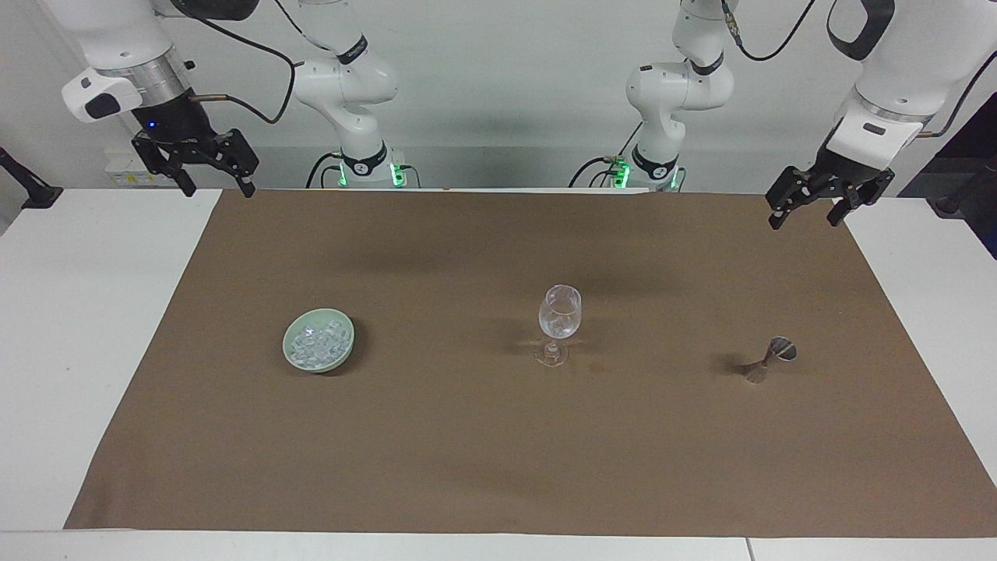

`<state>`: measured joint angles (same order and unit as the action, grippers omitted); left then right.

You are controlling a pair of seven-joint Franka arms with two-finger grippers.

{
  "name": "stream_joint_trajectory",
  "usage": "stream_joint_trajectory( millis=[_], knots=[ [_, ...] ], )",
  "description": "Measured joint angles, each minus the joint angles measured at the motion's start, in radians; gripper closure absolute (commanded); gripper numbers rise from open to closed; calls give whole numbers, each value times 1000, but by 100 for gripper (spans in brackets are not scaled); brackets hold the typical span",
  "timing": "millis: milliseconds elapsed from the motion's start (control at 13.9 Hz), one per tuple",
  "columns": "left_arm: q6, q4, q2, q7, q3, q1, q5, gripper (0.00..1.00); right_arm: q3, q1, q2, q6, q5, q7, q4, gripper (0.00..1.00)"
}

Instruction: Pour wine and add ice with both arms

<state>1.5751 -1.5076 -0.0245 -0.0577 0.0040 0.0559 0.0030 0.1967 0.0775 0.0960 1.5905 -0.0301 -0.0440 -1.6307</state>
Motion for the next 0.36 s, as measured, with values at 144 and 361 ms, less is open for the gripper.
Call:
stream_joint_trajectory(
  millis=[144, 361],
  knots=[
    [0, 0, 0, 0, 0, 0, 1, 0, 0, 0, 0, 0, 2, 0, 0, 0],
    [0, 0, 0, 0, 0, 0, 2, 0, 0, 0, 0, 0, 15, 0, 0, 0]
  ],
)
